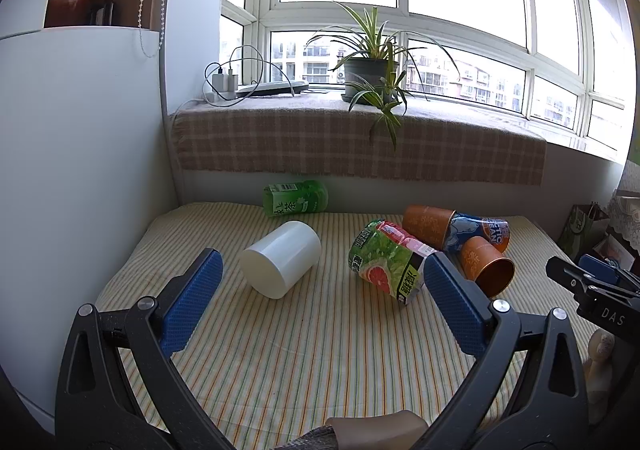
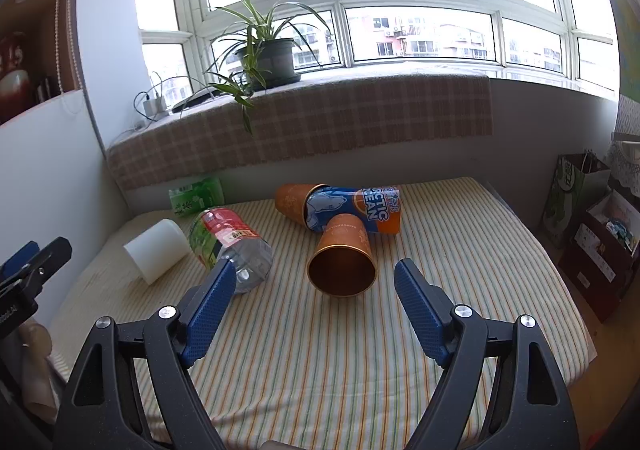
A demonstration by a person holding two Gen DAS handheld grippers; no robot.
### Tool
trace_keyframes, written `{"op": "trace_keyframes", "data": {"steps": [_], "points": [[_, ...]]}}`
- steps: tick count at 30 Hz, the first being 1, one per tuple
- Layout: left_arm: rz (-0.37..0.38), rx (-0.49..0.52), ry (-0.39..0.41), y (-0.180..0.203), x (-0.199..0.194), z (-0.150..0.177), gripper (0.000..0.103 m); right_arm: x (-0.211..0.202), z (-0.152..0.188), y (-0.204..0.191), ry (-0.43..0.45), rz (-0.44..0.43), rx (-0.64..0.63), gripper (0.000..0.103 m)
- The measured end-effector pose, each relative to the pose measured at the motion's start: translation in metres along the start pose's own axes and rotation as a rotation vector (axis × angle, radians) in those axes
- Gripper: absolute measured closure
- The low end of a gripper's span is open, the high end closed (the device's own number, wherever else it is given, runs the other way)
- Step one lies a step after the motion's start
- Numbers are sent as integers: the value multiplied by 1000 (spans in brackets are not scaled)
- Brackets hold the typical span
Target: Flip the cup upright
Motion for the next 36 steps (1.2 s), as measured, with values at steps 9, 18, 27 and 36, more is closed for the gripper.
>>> {"op": "trace_keyframes", "data": {"steps": [9,18,27,36], "points": [[-2,2,1,3,0,3,1,0,1,1,1,2,2,22],[-1,3,1,3,0,3,1,0,2,1,0,2,5,22],[-2,4,0,3,0,3,1,0,3,3,-1,4,7,22],[-1,5,-3,5,1,7,1,2,4,6,-6,8,10,22]]}}
Point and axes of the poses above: each gripper's, at about its wrist camera, not at the fingertips, and x roughly the way its jaws point, y to its right, z to its underside, the point moved 10 cm from there along x, roughly the way its jaws point, and after that the axes turned 13 degrees about -z, right-handed, at the moved point
